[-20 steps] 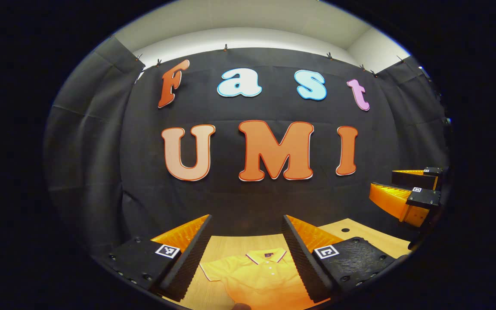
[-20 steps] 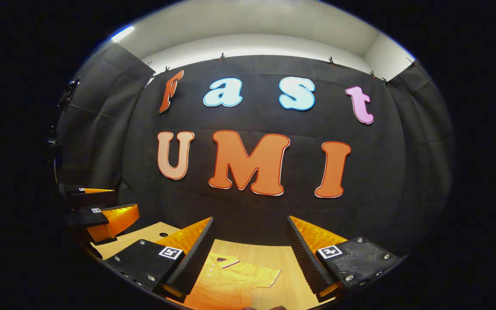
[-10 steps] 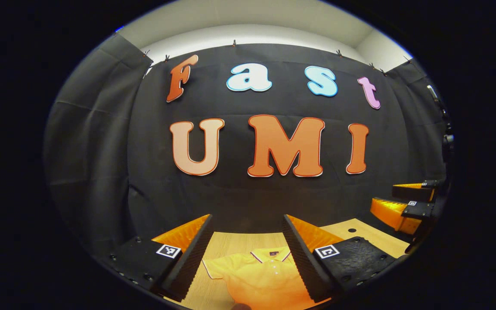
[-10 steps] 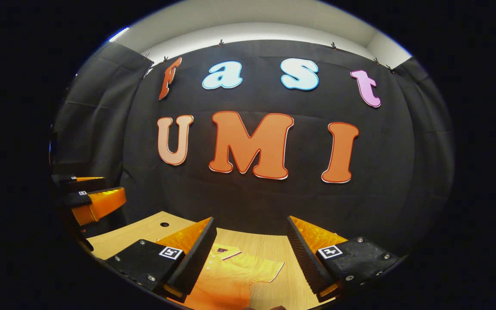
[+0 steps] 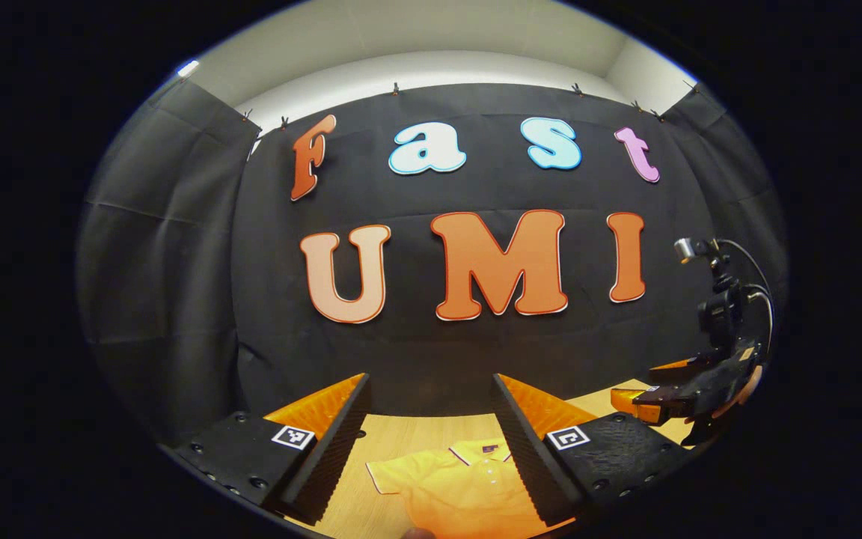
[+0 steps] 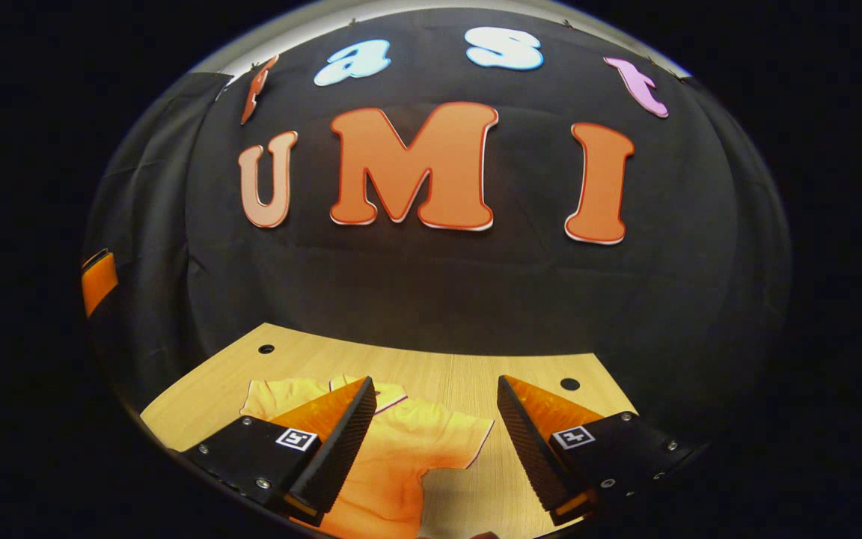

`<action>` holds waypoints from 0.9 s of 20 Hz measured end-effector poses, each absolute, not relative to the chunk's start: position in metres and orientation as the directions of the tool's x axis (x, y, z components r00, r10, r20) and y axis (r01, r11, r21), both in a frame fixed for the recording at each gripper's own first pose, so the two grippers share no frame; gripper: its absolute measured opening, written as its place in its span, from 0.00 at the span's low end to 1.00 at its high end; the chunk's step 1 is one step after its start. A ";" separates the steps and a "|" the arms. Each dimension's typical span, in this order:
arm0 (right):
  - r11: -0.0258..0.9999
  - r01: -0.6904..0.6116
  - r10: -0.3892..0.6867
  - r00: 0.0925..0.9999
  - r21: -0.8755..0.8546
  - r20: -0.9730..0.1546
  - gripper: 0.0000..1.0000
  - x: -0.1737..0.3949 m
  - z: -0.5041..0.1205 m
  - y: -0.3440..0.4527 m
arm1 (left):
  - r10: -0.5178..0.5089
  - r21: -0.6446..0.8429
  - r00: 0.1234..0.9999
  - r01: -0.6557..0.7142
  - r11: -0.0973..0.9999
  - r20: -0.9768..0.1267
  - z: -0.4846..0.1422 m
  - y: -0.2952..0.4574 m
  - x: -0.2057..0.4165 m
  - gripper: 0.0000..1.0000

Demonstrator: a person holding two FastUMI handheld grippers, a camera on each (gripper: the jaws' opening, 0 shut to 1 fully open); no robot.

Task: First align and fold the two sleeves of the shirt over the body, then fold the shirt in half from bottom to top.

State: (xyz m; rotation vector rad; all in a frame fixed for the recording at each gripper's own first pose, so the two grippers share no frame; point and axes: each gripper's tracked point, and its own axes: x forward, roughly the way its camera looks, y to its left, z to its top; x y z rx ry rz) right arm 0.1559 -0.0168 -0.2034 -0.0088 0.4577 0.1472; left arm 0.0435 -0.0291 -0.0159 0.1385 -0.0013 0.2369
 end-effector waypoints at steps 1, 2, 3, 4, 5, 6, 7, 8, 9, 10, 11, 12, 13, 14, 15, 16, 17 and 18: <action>0.989 -0.142 0.138 0.871 0.026 -0.472 0.99 0.164 -0.216 -0.020 | 0.250 0.143 0.968 -0.250 0.958 0.019 -0.016 -0.028 0.043 0.97; 0.989 -0.145 0.140 0.852 0.029 -0.505 0.98 0.169 -0.229 -0.024 | 0.261 0.150 0.965 -0.261 0.954 0.017 -0.020 -0.028 0.040 0.96; 0.989 -0.146 0.140 0.831 0.031 -0.539 0.99 0.174 -0.242 -0.026 | 0.271 0.155 0.962 -0.270 0.950 0.011 -0.023 -0.029 0.038 0.96; 0.988 -0.153 0.145 0.801 0.035 -0.582 0.99 0.182 -0.260 -0.028 | 0.280 0.158 0.960 -0.276 0.948 0.001 -0.028 -0.028 0.038 0.96; 0.988 -0.152 0.140 0.773 0.033 -0.619 0.99 0.186 -0.274 -0.032 | 0.298 0.152 0.954 -0.292 0.944 -0.021 -0.036 -0.026 0.037 0.96; 0.986 -0.164 0.147 0.748 0.034 -0.648 0.98 0.189 -0.285 -0.032 | 0.315 0.145 0.948 -0.307 0.941 -0.038 -0.042 -0.025 0.034 0.96; 0.983 -0.177 0.154 0.716 0.036 -0.681 0.99 0.193 -0.299 -0.032 | 0.335 0.144 0.941 -0.325 0.935 -0.049 -0.045 -0.024 0.032 0.97; 0.982 -0.185 0.161 0.693 0.042 -0.703 0.98 0.200 -0.309 -0.032 | 0.357 0.148 0.933 -0.346 0.927 -0.055 -0.046 -0.022 0.029 0.97; 0.982 -0.186 0.159 0.673 0.043 -0.723 0.98 0.207 -0.319 -0.034 | 0.386 0.155 0.921 -0.374 0.914 -0.055 -0.046 -0.015 0.025 0.97; 0.980 -0.192 0.165 0.646 0.050 -0.745 0.98 0.211 -0.327 -0.035 | 0.410 0.160 0.910 -0.397 0.904 -0.058 -0.045 -0.010 0.022 0.97; 0.980 -0.194 0.163 0.622 0.051 -0.766 0.98 0.216 -0.338 -0.037 | 0.430 0.164 0.901 -0.416 0.895 -0.062 -0.048 -0.008 0.018 0.98; 0.977 -0.203 0.172 0.584 0.062 -0.793 0.98 0.220 -0.350 -0.038 | 0.454 0.169 0.888 -0.437 0.883 -0.073 -0.051 -0.005 0.016 0.98; 0.978 -0.199 0.172 0.556 0.071 -0.813 0.98 0.225 -0.358 -0.040 | 0.467 0.172 0.880 -0.449 0.877 -0.082 -0.052 -0.003 0.015 0.98; 0.976 -0.197 0.181 0.524 0.089 -0.832 0.98 0.229 -0.368 -0.040 | 0.479 0.175 0.873 -0.460 0.871 -0.093 -0.055 -0.002 0.013 0.98; 0.977 -0.194 0.177 0.484 0.092 -0.857 0.98 0.231 -0.378 -0.042 | 0.495 0.181 0.863 -0.473 0.862 -0.104 -0.059 0.000 0.012 0.98; 0.977 -0.194 0.171 0.472 0.087 -0.865 0.96 0.233 -0.386 -0.044 | 0.503 0.183 0.857 -0.480 0.858 -0.114 -0.061 -0.001 0.013 0.98; 0.977 -0.197 0.166 0.469 0.080 -0.868 0.95 0.238 -0.394 -0.045 | 0.507 0.186 0.852 -0.482 0.856 -0.128 -0.064 -0.002 0.013 0.98; 0.976 -0.205 0.164 0.447 0.077 -0.880 0.95 0.239 -0.403 -0.045 | 0.513 0.194 0.847 -0.485 0.853 -0.139 -0.066 -0.003 0.012 0.98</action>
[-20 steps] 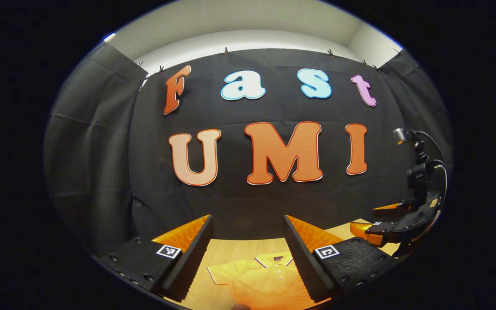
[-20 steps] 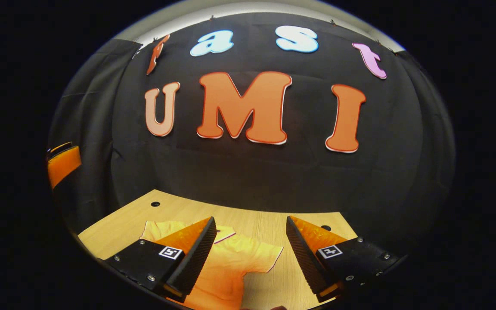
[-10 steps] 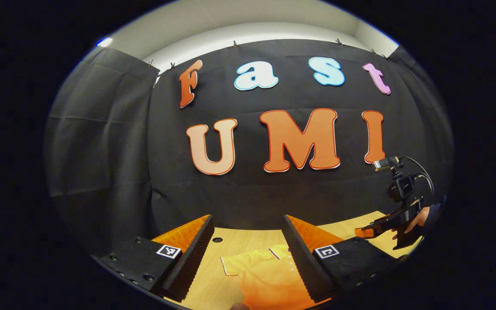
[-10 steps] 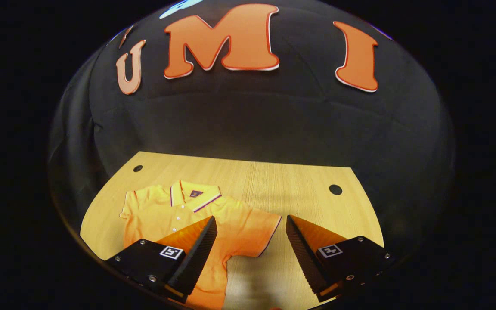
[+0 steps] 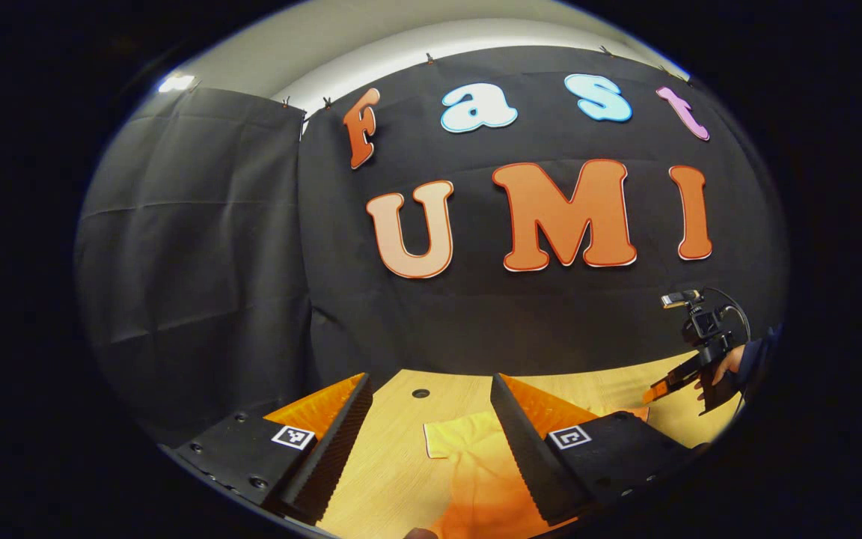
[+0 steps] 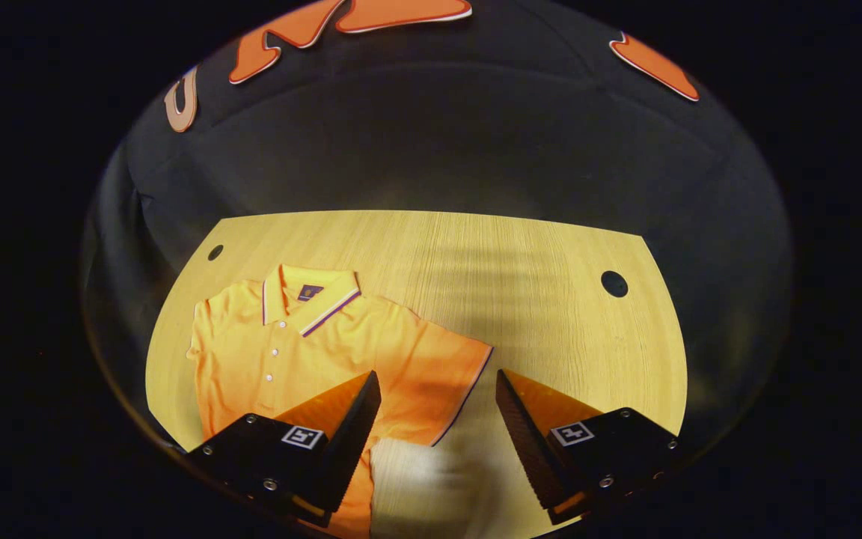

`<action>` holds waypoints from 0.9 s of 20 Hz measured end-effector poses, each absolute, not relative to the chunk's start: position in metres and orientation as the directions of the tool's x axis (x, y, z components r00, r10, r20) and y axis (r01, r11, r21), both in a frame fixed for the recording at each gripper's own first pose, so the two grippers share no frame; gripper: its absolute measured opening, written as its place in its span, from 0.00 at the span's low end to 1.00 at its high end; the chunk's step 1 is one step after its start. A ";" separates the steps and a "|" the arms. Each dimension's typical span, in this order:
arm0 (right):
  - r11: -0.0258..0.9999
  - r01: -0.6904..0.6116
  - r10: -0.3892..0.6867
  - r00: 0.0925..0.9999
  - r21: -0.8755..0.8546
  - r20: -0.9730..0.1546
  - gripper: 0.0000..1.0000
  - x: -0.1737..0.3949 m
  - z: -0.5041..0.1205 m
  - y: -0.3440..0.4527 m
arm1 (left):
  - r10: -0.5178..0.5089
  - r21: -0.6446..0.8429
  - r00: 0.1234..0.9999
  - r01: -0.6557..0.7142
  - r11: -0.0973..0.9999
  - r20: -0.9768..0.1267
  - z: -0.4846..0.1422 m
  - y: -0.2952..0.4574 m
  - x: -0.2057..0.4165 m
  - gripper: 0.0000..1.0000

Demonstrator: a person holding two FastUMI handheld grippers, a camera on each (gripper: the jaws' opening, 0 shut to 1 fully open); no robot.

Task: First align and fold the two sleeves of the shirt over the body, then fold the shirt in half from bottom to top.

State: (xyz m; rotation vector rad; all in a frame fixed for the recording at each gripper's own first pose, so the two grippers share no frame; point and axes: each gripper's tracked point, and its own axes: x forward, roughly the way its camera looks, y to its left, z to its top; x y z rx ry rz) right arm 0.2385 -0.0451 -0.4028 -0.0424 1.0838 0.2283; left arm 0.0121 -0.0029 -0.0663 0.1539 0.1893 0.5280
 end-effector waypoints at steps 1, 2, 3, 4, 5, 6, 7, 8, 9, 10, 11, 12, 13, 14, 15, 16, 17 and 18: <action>0.976 -0.206 0.152 0.409 0.071 -0.900 0.94 0.239 -0.414 -0.049 | 0.518 0.212 0.842 -0.485 0.848 -0.148 -0.068 -0.005 0.010 0.98; 0.978 -0.201 0.135 0.379 0.061 -0.916 0.95 0.241 -0.421 -0.054 | 0.522 0.223 0.839 -0.485 0.846 -0.153 -0.069 -0.006 0.011 0.98; 0.979 -0.200 0.116 0.351 0.047 -0.929 0.95 0.244 -0.433 -0.057 | 0.524 0.229 0.837 -0.484 0.844 -0.161 -0.070 -0.006 0.011 0.98; 0.979 -0.200 0.109 0.321 0.045 -0.941 0.93 0.246 -0.443 -0.060 | 0.524 0.231 0.834 -0.483 0.845 -0.172 -0.072 -0.008 0.011 0.98; 0.980 -0.190 0.111 0.286 0.057 -0.952 0.89 0.246 -0.451 -0.059 | 0.524 0.231 0.832 -0.481 0.846 -0.183 -0.075 -0.009 0.014 0.97; 0.981 -0.175 0.126 0.244 0.084 -0.962 0.86 0.245 -0.462 -0.055 | 0.521 0.230 0.831 -0.478 0.848 -0.194 -0.078 -0.009 0.017 0.98; 0.981 -0.155 0.145 0.199 0.115 -0.969 0.85 0.243 -0.470 -0.052 | 0.519 0.228 0.830 -0.475 0.850 -0.204 -0.081 -0.011 0.019 0.99; 0.981 -0.135 0.156 0.145 0.137 -0.977 0.84 0.238 -0.481 -0.052 | 0.516 0.228 0.830 -0.471 0.852 -0.213 -0.082 -0.013 0.021 0.99; 0.983 -0.125 0.152 0.121 0.137 -0.981 0.85 0.237 -0.488 -0.055 | 0.515 0.231 0.829 -0.469 0.853 -0.219 -0.084 -0.016 0.020 0.99; 0.985 -0.123 0.133 0.101 0.120 -0.986 0.84 0.234 -0.496 -0.059 | 0.515 0.232 0.828 -0.468 0.853 -0.223 -0.086 -0.019 0.019 0.99; 0.985 -0.126 0.133 0.092 0.121 -0.987 0.84 0.233 -0.501 -0.058 | 0.514 0.229 0.827 -0.468 0.854 -0.229 -0.087 -0.019 0.019 0.99; 0.984 -0.131 0.130 0.088 0.118 -0.988 0.80 0.232 -0.503 -0.057 | 0.511 0.225 0.826 -0.466 0.856 -0.236 -0.089 -0.020 0.019 0.99; 0.984 -0.137 0.127 0.087 0.115 -0.988 0.67 0.234 -0.505 -0.055 | 0.508 0.222 0.826 -0.463 0.858 -0.244 -0.089 -0.022 0.020 0.99; 0.984 -0.142 0.121 0.084 0.109 -0.989 0.66 0.233 -0.508 -0.054 | 0.505 0.220 0.825 -0.460 0.860 -0.251 -0.094 -0.024 0.025 0.99; 0.985 -0.145 0.109 0.072 0.098 -0.991 0.70 0.230 -0.511 -0.053 | 0.503 0.219 0.826 -0.457 0.862 -0.254 -0.096 -0.025 0.028 0.99; 0.986 -0.159 0.070 0.078 0.057 -0.994 0.64 0.229 -0.505 -0.057 | 0.499 0.219 0.828 -0.453 0.864 -0.257 -0.098 -0.026 0.031 0.99; 0.985 -0.161 0.067 0.087 0.053 -0.994 0.55 0.232 -0.516 -0.055 | 0.498 0.219 0.828 -0.452 0.865 -0.257 -0.098 -0.026 0.031 0.99; 0.985 -0.165 0.070 0.098 0.053 -0.993 0.46 0.235 -0.512 -0.052 | 0.495 0.216 0.829 -0.449 0.867 -0.261 -0.098 -0.027 0.032 1.00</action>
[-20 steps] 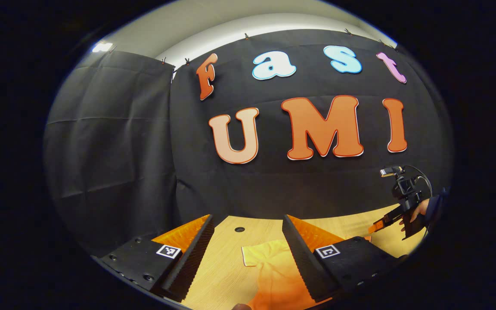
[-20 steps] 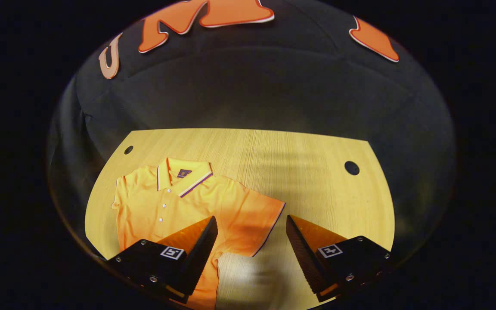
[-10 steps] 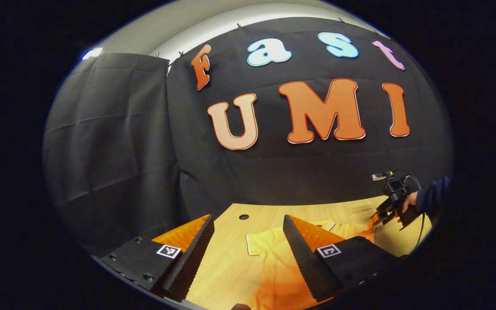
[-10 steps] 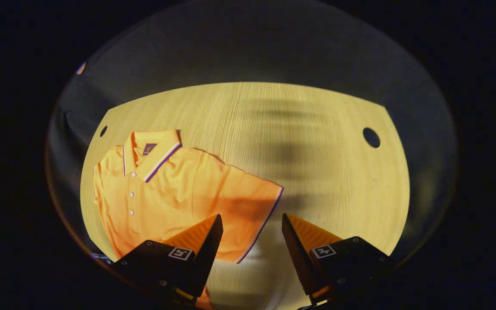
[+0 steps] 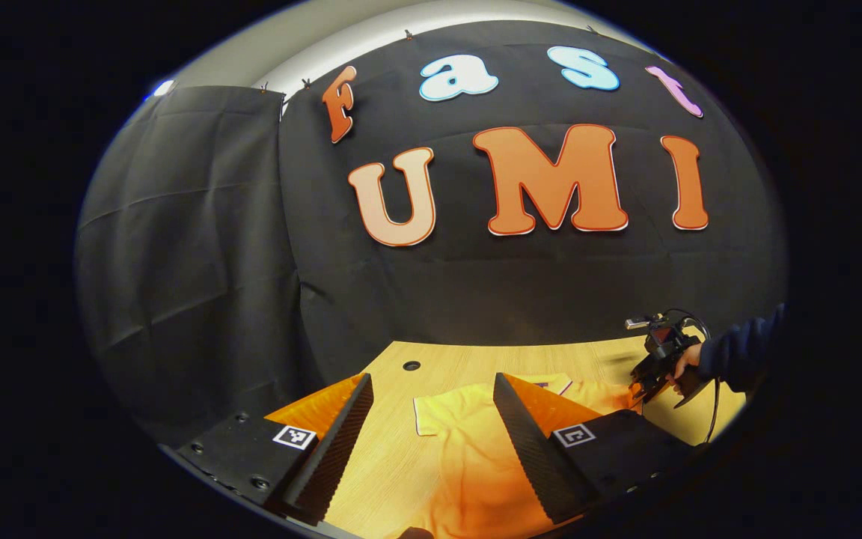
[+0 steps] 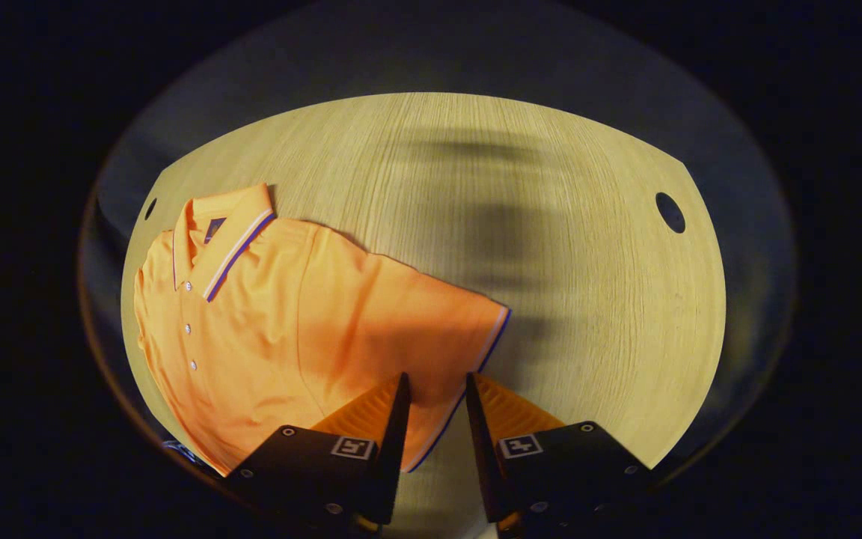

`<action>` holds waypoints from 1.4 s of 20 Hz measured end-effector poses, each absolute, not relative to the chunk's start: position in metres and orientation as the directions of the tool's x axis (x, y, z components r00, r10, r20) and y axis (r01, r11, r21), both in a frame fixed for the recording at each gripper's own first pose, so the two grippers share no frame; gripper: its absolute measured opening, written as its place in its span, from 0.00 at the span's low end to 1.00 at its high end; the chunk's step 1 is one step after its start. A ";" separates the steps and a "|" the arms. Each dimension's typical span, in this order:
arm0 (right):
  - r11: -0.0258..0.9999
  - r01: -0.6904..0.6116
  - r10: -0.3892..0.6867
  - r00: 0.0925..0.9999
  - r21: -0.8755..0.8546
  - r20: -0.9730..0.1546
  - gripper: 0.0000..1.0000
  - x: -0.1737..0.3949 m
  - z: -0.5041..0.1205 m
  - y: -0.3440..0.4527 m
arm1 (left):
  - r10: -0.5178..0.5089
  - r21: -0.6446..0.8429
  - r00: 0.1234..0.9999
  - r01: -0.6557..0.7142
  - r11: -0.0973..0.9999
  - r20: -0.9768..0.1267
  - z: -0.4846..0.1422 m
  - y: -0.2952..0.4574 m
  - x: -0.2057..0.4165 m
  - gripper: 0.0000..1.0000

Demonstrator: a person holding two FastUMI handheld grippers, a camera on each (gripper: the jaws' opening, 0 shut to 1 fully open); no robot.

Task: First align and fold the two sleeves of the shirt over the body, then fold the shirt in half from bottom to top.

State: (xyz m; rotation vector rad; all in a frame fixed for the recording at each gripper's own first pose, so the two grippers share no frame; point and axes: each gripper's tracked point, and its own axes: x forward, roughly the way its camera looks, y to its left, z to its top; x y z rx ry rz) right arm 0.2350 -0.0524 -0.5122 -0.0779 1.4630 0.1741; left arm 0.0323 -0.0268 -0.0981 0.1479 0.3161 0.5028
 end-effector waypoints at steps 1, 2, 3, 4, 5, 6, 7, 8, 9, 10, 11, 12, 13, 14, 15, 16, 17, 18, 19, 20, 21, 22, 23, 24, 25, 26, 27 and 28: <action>0.984 -0.168 0.077 0.108 0.058 -0.991 0.40 0.236 -0.512 -0.051 | 0.493 0.213 0.829 -0.449 0.868 -0.265 -0.100 -0.027 0.031 0.99; 0.984 -0.168 0.085 0.106 0.066 -0.991 0.22 0.236 -0.512 -0.051 | 0.492 0.209 0.829 -0.449 0.869 -0.266 -0.100 -0.028 0.032 1.00; 0.984 -0.141 0.120 0.105 0.105 -0.987 0.19 0.238 -0.511 -0.051 | 0.490 0.204 0.830 -0.448 0.870 -0.265 -0.099 -0.027 0.032 0.99; 0.983 -0.099 0.161 0.081 0.153 -0.984 0.07 0.233 -0.510 -0.042 | 0.489 0.201 0.832 -0.449 0.871 -0.262 -0.098 -0.028 0.031 0.99; 0.978 -0.088 0.194 0.075 0.187 -0.978 0.06 0.233 -0.504 -0.040 | 0.487 0.199 0.833 -0.447 0.872 -0.264 -0.100 -0.027 0.029 1.00; 0.979 -0.103 0.187 0.118 0.175 -0.975 0.06 0.241 -0.502 -0.042 | 0.486 0.198 0.832 -0.446 0.873 -0.267 -0.100 -0.026 0.030 0.99; 0.976 -0.118 0.202 0.155 0.185 -0.967 0.06 0.248 -0.491 -0.038 | 0.486 0.196 0.831 -0.447 0.873 -0.270 -0.101 -0.026 0.028 0.99; 0.971 -0.124 0.224 0.166 0.205 -0.960 0.06 0.250 -0.479 -0.033 | 0.487 0.194 0.830 -0.448 0.873 -0.273 -0.100 -0.025 0.027 0.99; 0.967 -0.129 0.240 0.169 0.220 -0.956 0.06 0.251 -0.469 -0.027 | 0.490 0.193 0.828 -0.452 0.871 -0.274 -0.101 -0.024 0.026 0.99; 0.963 -0.143 0.251 0.179 0.227 -0.951 0.06 0.253 -0.461 -0.022 | 0.492 0.189 0.825 -0.455 0.870 -0.276 -0.102 -0.023 0.025 0.99; 0.959 -0.161 0.263 0.191 0.234 -0.946 0.06 0.255 -0.453 -0.014 | 0.493 0.186 0.824 -0.458 0.870 -0.278 -0.103 -0.022 0.026 0.99; 0.951 -0.188 0.281 0.203 0.244 -0.938 0.06 0.256 -0.440 -0.001 | 0.496 0.185 0.822 -0.461 0.868 -0.279 -0.103 -0.021 0.025 0.99; 0.944 -0.208 0.297 0.200 0.256 -0.934 0.06 0.256 -0.432 0.008 | 0.502 0.192 0.819 -0.465 0.864 -0.279 -0.104 -0.020 0.024 0.99; 0.938 -0.221 0.311 0.195 0.268 -0.930 0.06 0.256 -0.425 0.017 | 0.507 0.196 0.815 -0.469 0.861 -0.281 -0.105 -0.018 0.023 1.00; 0.932 -0.236 0.324 0.194 0.276 -0.926 0.06 0.256 -0.420 0.027 | 0.509 0.198 0.812 -0.470 0.860 -0.285 -0.107 -0.017 0.021 0.99; 0.926 -0.249 0.335 0.196 0.284 -0.922 0.06 0.257 -0.415 0.035 | 0.515 0.196 0.808 -0.477 0.857 -0.287 -0.107 -0.015 0.020 0.99; 0.920 -0.264 0.345 0.194 0.290 -0.918 0.06 0.256 -0.415 0.045 | 0.520 0.190 0.803 -0.484 0.854 -0.291 -0.108 -0.013 0.018 0.99; 0.913 -0.280 0.356 0.190 0.297 -0.915 0.06 0.255 -0.414 0.053 | 0.526 0.180 0.796 -0.494 0.851 -0.301 -0.110 -0.009 0.017 0.99; 0.908 -0.287 0.366 0.192 0.304 -0.911 0.06 0.255 -0.411 0.059 | 0.529 0.169 0.789 -0.502 0.848 -0.312 -0.113 -0.006 0.014 0.99; 0.901 -0.290 0.384 0.187 0.323 -0.904 0.06 0.252 -0.408 0.067 | 0.534 0.158 0.779 -0.512 0.845 -0.328 -0.117 -0.002 0.013 0.99; 0.894 -0.289 0.402 0.181 0.342 -0.897 0.10 0.251 -0.404 0.073 | 0.537 0.148 0.770 -0.520 0.841 -0.344 -0.122 0.002 0.011 0.99; 0.886 -0.287 0.423 0.183 0.363 -0.888 0.19 0.252 -0.401 0.078 | 0.544 0.136 0.760 -0.533 0.835 -0.356 -0.125 0.007 0.009 1.00; 0.882 -0.288 0.436 0.192 0.374 -0.879 0.23 0.253 -0.397 0.081 | 0.548 0.125 0.752 -0.544 0.830 -0.366 -0.128 0.013 0.006 1.00; 0.880 -0.287 0.443 0.205 0.379 -0.873 0.26 0.255 -0.394 0.082 | 0.549 0.110 0.746 -0.553 0.826 -0.376 -0.130 0.017 0.004 1.00; 0.880 -0.286 0.445 0.216 0.380 -0.869 0.41 0.256 -0.391 0.081 | 0.547 0.096 0.739 -0.559 0.823 -0.393 -0.135 0.023 0.004 0.99; 0.882 -0.284 0.443 0.227 0.377 -0.867 0.46 0.257 -0.388 0.078 | 0.545 0.082 0.731 -0.566 0.820 -0.411 -0.139 0.028 0.003 1.00; 0.884 -0.284 0.440 0.245 0.370 -0.864 0.61 0.258 -0.383 0.074 | 0.542 0.071 0.725 -0.570 0.818 -0.426 -0.144 0.034 0.004 0.99; 0.886 -0.280 0.442 0.267 0.370 -0.857 0.63 0.260 -0.377 0.071 | 0.533 0.057 0.719 -0.571 0.819 -0.446 -0.151 0.043 0.008 0.99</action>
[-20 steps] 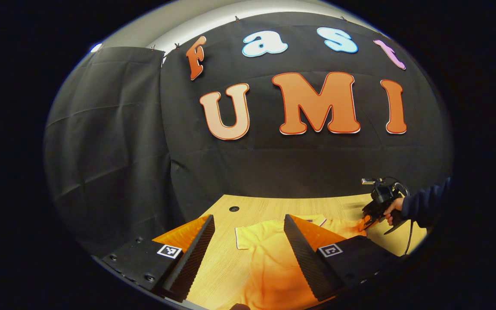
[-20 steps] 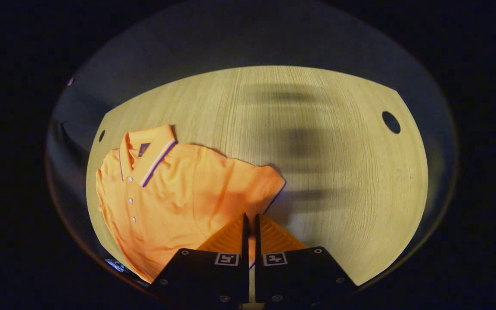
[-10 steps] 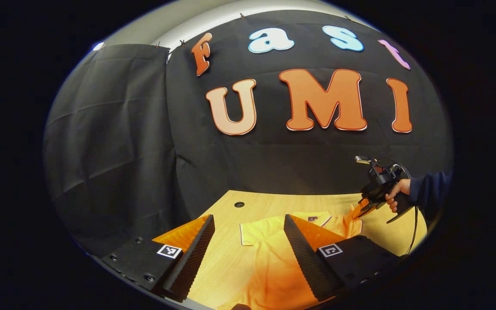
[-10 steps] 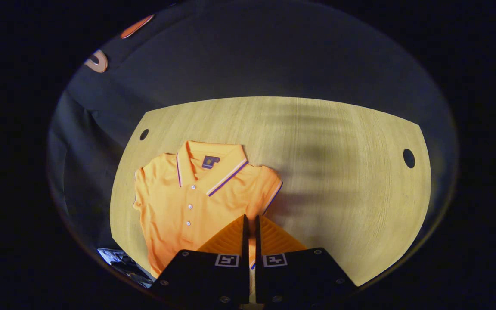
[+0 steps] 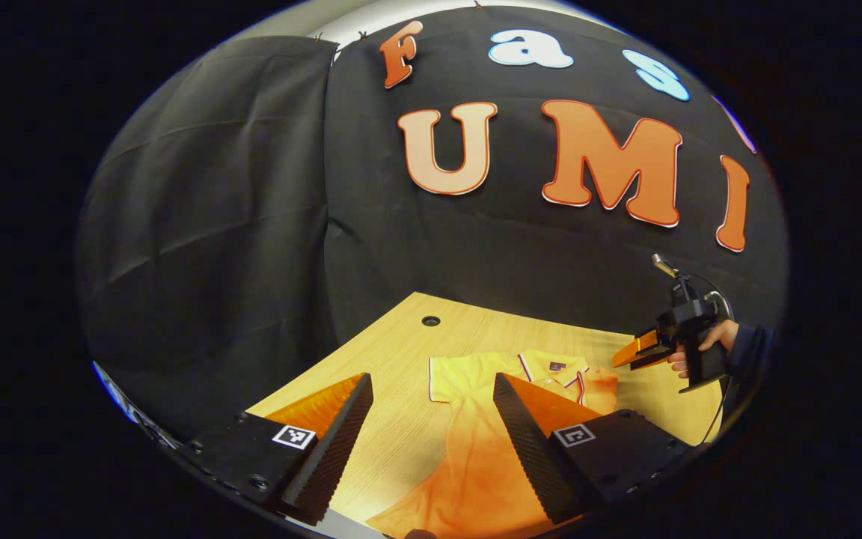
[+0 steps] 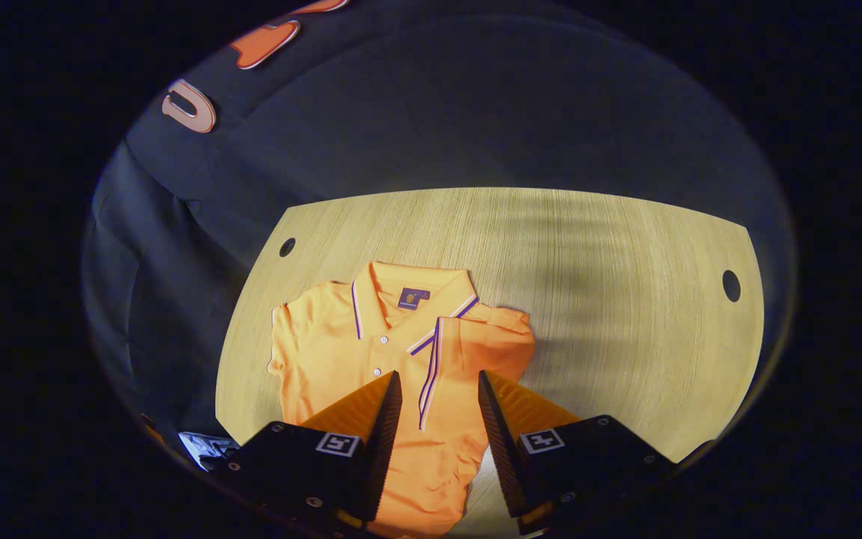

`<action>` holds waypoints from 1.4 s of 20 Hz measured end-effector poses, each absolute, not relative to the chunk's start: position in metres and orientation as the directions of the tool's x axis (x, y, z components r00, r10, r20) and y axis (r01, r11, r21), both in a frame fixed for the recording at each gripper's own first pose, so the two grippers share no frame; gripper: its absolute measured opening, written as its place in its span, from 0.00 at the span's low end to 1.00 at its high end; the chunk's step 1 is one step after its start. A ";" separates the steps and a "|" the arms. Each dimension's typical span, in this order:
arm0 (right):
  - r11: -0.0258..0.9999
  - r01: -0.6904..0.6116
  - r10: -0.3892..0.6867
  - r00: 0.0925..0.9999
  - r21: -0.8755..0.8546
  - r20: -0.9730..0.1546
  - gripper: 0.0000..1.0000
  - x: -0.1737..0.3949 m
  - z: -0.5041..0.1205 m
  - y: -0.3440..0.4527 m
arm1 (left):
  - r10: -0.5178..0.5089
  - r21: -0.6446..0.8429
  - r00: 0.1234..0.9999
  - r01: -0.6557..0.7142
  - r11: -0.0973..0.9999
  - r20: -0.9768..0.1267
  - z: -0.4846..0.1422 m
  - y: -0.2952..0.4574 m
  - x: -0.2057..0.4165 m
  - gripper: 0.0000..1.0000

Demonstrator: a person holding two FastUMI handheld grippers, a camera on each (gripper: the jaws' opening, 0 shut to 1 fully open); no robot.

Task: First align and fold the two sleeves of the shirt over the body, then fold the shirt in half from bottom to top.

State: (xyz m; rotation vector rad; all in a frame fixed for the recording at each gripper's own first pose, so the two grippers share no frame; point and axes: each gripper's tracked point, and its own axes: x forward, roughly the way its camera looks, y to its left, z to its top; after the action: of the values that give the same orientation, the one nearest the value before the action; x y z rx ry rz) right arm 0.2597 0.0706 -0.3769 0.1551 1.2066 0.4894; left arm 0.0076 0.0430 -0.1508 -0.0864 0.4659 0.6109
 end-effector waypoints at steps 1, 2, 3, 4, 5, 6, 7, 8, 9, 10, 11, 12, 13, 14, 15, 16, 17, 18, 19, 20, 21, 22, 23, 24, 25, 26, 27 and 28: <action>0.888 -0.274 0.442 0.290 0.369 -0.849 0.70 0.261 -0.371 0.067 | 0.519 0.045 0.720 -0.565 0.824 -0.461 -0.155 0.049 0.013 0.99; 0.895 -0.261 0.434 0.315 0.362 -0.844 0.72 0.262 -0.366 0.062 | 0.507 0.035 0.720 -0.560 0.828 -0.474 -0.161 0.056 0.017 0.99; 0.904 -0.243 0.418 0.340 0.351 -0.842 0.76 0.262 -0.360 0.055 | 0.499 0.027 0.715 -0.560 0.828 -0.489 -0.166 0.064 0.024 0.99; 0.912 -0.224 0.406 0.367 0.344 -0.837 0.76 0.263 -0.354 0.049 | 0.486 0.011 0.720 -0.554 0.832 -0.495 -0.168 0.073 0.031 1.00; 0.917 -0.207 0.398 0.390 0.342 -0.831 0.77 0.263 -0.348 0.044 | 0.463 -0.008 0.727 -0.541 0.841 -0.507 -0.172 0.078 0.039 1.00; 0.924 -0.186 0.382 0.413 0.334 -0.827 0.67 0.259 -0.344 0.039 | 0.436 -0.029 0.737 -0.524 0.851 -0.517 -0.178 0.085 0.047 1.00; 0.935 -0.156 0.354 0.450 0.318 -0.820 0.77 0.255 -0.337 0.031 | 0.391 -0.053 0.742 -0.496 0.867 -0.545 -0.188 0.091 0.057 1.00; 0.944 -0.130 0.328 0.478 0.303 -0.815 0.78 0.253 -0.330 0.024 | 0.357 -0.063 0.738 -0.474 0.878 -0.572 -0.196 0.098 0.066 1.00; 0.952 -0.101 0.300 0.502 0.289 -0.811 0.78 0.249 -0.322 0.018 | 0.308 -0.075 0.728 -0.441 0.894 -0.612 -0.210 0.099 0.075 0.98; 0.956 -0.073 0.279 0.523 0.283 -0.806 0.78 0.244 -0.316 0.014 | 0.268 -0.093 0.719 -0.419 0.903 -0.642 -0.218 0.104 0.082 0.98; 0.958 -0.053 0.265 0.544 0.283 -0.796 0.78 0.237 -0.309 0.013 | 0.224 -0.118 0.714 -0.395 0.911 -0.664 -0.221 0.104 0.092 0.98; 0.961 -0.032 0.244 0.565 0.275 -0.788 0.78 0.232 -0.301 0.010 | 0.188 -0.137 0.704 -0.378 0.916 -0.685 -0.225 0.107 0.098 0.98; 0.964 -0.016 0.225 0.587 0.267 -0.777 0.79 0.226 -0.291 0.006 | 0.156 -0.152 0.687 -0.366 0.918 -0.709 -0.233 0.111 0.103 0.98; 0.967 0.003 0.200 0.608 0.254 -0.768 0.84 0.220 -0.283 0.003 | 0.129 -0.168 0.672 -0.359 0.918 -0.729 -0.240 0.116 0.108 0.98; 0.971 0.025 0.168 0.629 0.236 -0.759 0.86 0.212 -0.275 -0.001 | 0.111 -0.175 0.652 -0.357 0.918 -0.750 -0.251 0.123 0.114 0.98; 0.975 0.050 0.133 0.650 0.217 -0.748 0.90 0.208 -0.269 -0.004 | 0.093 -0.177 0.632 -0.351 0.920 -0.769 -0.261 0.130 0.123 0.98; 0.976 0.071 0.105 0.668 0.204 -0.737 0.92 0.202 -0.261 -0.007 | 0.074 -0.174 0.606 -0.340 0.924 -0.792 -0.272 0.134 0.132 0.98; 0.977 0.091 0.077 0.684 0.190 -0.725 0.95 0.194 -0.252 -0.009 | 0.063 -0.164 0.582 -0.330 0.930 -0.811 -0.282 0.138 0.137 0.98; 0.978 0.107 0.053 0.700 0.178 -0.712 0.96 0.186 -0.241 -0.011 | 0.047 -0.161 0.556 -0.319 0.934 -0.830 -0.292 0.143 0.143 0.98; 0.979 0.123 0.025 0.719 0.163 -0.695 0.98 0.179 -0.232 -0.013 | 0.027 -0.165 0.529 -0.313 0.935 -0.848 -0.302 0.144 0.149 0.98; 0.979 0.140 -0.006 0.738 0.145 -0.674 0.98 0.170 -0.222 -0.013 | -0.003 -0.178 0.496 -0.306 0.935 -0.868 -0.311 0.141 0.155 0.98; 0.979 0.154 -0.032 0.756 0.131 -0.653 0.98 0.160 -0.209 -0.013 | -0.031 -0.188 0.437 -0.320 0.929 -0.899 -0.329 0.143 0.162 0.98; 0.979 0.161 -0.047 0.770 0.122 -0.636 0.98 0.152 -0.201 -0.014 | -0.039 -0.187 0.412 -0.326 0.927 -0.910 -0.340 0.148 0.167 0.98; 0.980 0.165 -0.060 0.783 0.114 -0.619 0.98 0.146 -0.193 -0.015 | -0.041 -0.180 0.384 -0.334 0.925 -0.923 -0.350 0.152 0.173 0.98; 0.980 0.167 -0.071 0.796 0.106 -0.601 0.98 0.141 -0.185 -0.017 | -0.042 -0.177 0.369 -0.340 0.924 -0.928 -0.358 0.154 0.180 0.97; 0.982 0.166 -0.082 0.808 0.093 -0.583 0.98 0.136 -0.178 -0.020 | -0.039 -0.168 0.348 -0.348 0.922 -0.937 -0.367 0.156 0.187 0.97; 0.983 0.167 -0.096 0.819 0.076 -0.566 0.98 0.131 -0.171 -0.024 | -0.043 -0.166 0.334 -0.351 0.922 -0.942 -0.376 0.156 0.193 0.97; 0.984 0.169 -0.115 0.832 0.051 -0.542 0.98 0.126 -0.163 -0.030 | -0.041 -0.156 0.309 -0.356 0.921 -0.950 -0.385 0.157 0.196 0.97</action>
State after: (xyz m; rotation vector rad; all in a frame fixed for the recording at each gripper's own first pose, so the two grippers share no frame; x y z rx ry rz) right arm 0.1259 -0.0300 -0.1632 0.0979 0.5681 -0.1512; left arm 0.1959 0.1567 -0.3851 -0.3692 1.2468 0.2142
